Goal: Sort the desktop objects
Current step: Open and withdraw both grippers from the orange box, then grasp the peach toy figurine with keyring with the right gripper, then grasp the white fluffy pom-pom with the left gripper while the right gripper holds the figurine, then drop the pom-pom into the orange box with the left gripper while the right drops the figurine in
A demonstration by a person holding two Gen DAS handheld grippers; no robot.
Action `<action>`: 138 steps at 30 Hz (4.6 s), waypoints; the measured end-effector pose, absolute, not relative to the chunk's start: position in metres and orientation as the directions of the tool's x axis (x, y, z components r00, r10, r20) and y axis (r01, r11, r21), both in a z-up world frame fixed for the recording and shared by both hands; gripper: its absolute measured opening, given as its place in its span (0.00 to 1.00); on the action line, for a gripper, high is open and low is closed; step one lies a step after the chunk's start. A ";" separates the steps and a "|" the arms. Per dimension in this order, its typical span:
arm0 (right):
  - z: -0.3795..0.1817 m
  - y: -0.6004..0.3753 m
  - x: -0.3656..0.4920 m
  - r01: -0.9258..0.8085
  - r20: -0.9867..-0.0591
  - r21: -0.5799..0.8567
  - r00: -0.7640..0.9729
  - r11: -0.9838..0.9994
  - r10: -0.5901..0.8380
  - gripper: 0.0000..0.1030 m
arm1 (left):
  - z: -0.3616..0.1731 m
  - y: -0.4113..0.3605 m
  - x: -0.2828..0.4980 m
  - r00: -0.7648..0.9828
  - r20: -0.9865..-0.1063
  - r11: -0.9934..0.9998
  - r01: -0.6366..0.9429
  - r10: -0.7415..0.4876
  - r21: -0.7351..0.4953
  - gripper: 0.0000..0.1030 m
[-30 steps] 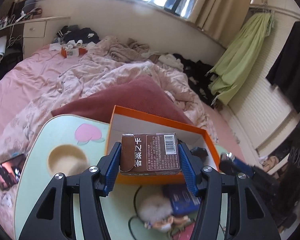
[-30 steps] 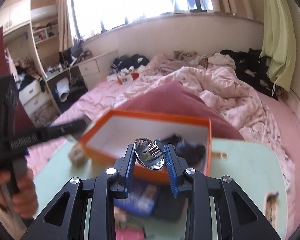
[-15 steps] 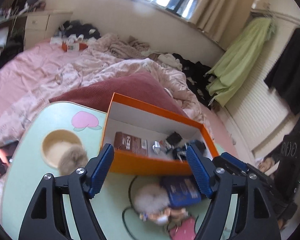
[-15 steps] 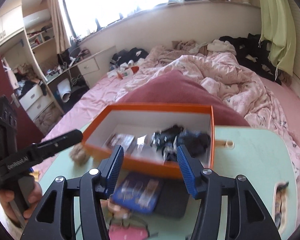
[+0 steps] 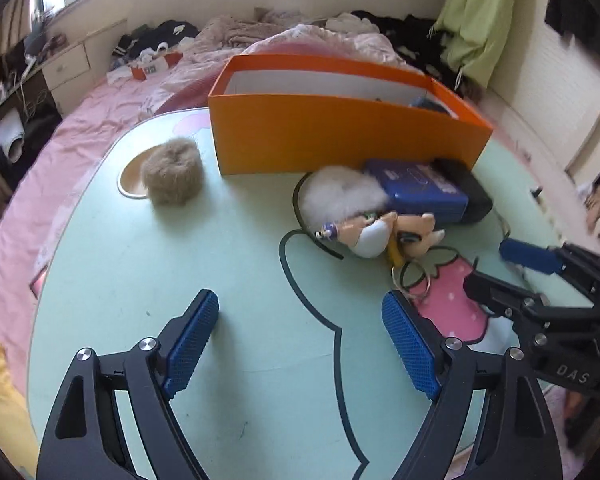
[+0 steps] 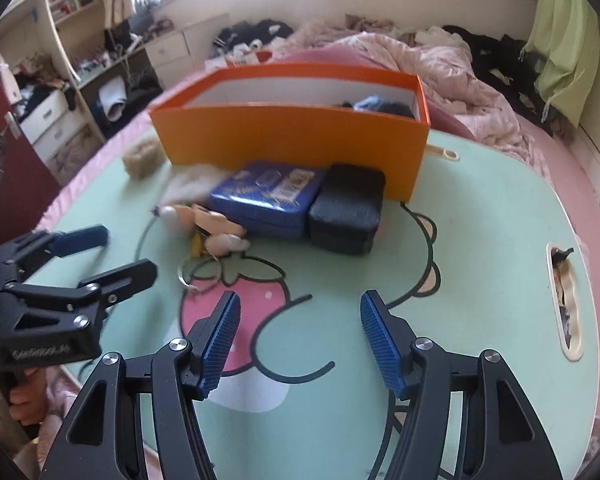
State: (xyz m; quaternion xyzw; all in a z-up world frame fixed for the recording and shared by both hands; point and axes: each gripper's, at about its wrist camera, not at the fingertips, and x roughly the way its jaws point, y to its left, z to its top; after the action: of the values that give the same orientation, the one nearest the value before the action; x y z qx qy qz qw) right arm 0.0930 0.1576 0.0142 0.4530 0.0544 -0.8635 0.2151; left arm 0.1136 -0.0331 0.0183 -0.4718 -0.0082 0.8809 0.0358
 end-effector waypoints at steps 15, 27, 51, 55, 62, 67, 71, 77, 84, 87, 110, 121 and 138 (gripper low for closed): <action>0.005 0.163 0.086 0.357 -0.822 0.040 -0.520 -0.933 -0.234 1.00 | 0.009 -0.032 0.134 -0.628 -0.777 -0.997 -0.081 0.046 0.006 1.00; 0.006 0.162 0.085 0.359 -0.822 0.036 -0.520 -0.933 -0.232 1.00 | 0.003 -0.030 0.159 -0.741 -0.667 -0.994 -0.112 0.083 0.000 1.00; 0.018 0.094 0.059 0.546 -0.796 0.250 -0.354 -0.799 -0.491 0.59 | 0.002 -0.031 0.160 -0.749 -0.657 -0.993 -0.114 0.089 -0.004 1.00; 0.024 0.073 0.068 0.627 -0.789 0.251 -0.309 -0.737 -0.532 0.52 | 0.002 -0.031 0.160 -0.749 -0.656 -0.993 -0.115 0.091 -0.006 1.00; 0.024 0.049 0.074 0.683 -0.803 0.157 -0.332 -0.713 -0.495 0.51 | 0.002 -0.030 0.161 -0.751 -0.653 -0.993 -0.116 0.092 -0.006 1.00; 0.011 0.025 0.070 0.730 -0.832 0.110 -0.304 -0.675 -0.464 0.45 | 0.001 -0.030 0.161 -0.751 -0.653 -0.993 -0.116 0.092 -0.007 1.00; 0.009 0.030 0.075 0.739 -0.798 0.127 -0.320 -0.662 -0.511 0.29 | 0.002 -0.030 0.161 -0.753 -0.652 -0.993 -0.118 0.095 -0.009 1.00; 0.029 0.070 0.078 0.698 -0.706 0.281 -0.314 -0.658 -0.634 0.29 | 0.003 -0.029 0.160 -0.753 -0.651 -0.993 -0.118 0.095 -0.008 1.00; 0.051 0.137 0.080 0.567 -0.624 0.429 -0.377 -0.703 -0.685 0.29 | 0.019 -0.030 0.151 -0.715 -0.689 -0.991 -0.132 0.116 -0.029 1.00; 0.054 0.164 0.078 0.503 -0.612 0.457 -0.420 -0.733 -0.670 0.29 | 0.040 -0.038 0.139 -0.735 -0.663 -0.990 -0.125 0.138 -0.067 1.00; 0.054 0.199 0.076 0.446 -0.590 0.482 -0.471 -0.754 -0.655 0.29 | 0.017 -0.061 0.043 -0.569 -0.773 -0.949 -0.043 0.279 -0.311 0.37; 0.049 0.196 0.073 0.437 -0.604 0.481 -0.463 -0.760 -0.649 0.29 | 0.017 -0.045 0.046 -0.568 -0.795 -0.976 -0.080 0.212 -0.203 0.22; 0.089 0.173 0.007 0.441 -0.532 0.433 -0.579 -0.786 -0.618 0.30 | 0.086 -0.049 -0.008 -0.701 -0.659 -0.953 -0.104 0.273 -0.284 0.24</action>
State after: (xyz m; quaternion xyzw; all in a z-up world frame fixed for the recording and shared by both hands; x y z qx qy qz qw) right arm 0.0071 0.1726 0.0894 0.3462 -0.1279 -0.8793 0.3011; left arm -0.0077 -0.0489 0.0857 -0.3726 -0.1135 0.9153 0.1029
